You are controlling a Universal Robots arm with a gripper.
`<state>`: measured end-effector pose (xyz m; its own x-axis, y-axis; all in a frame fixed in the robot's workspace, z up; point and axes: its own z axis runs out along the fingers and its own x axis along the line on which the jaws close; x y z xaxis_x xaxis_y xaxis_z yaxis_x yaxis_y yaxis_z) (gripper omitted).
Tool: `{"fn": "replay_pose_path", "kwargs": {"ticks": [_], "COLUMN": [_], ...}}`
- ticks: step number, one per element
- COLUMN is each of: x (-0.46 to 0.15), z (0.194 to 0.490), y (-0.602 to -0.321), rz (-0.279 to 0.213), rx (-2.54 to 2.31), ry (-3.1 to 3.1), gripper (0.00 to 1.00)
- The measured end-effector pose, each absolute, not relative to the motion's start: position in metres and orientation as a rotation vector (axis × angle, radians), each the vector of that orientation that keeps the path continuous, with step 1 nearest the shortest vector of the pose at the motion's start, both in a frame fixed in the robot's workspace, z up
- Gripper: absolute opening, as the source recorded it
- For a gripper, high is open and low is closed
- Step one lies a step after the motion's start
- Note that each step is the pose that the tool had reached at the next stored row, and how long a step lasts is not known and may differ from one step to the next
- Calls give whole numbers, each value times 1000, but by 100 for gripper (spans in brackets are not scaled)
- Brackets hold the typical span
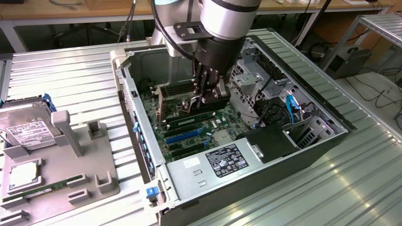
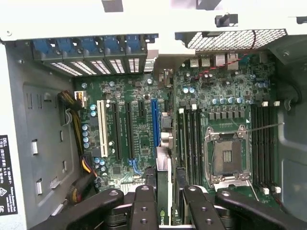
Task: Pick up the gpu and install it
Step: 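Insert the gpu into the slot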
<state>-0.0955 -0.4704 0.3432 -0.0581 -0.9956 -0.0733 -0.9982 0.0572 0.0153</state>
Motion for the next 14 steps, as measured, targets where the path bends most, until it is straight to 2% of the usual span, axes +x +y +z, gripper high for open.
{"fn": "replay_pose_path", "kwargs": {"ticks": [14], "x": [-109], "z": [324], "y": [-473], "rz": [95], "rx": [-2171], "ry": [2212], "gripper": [26]}}
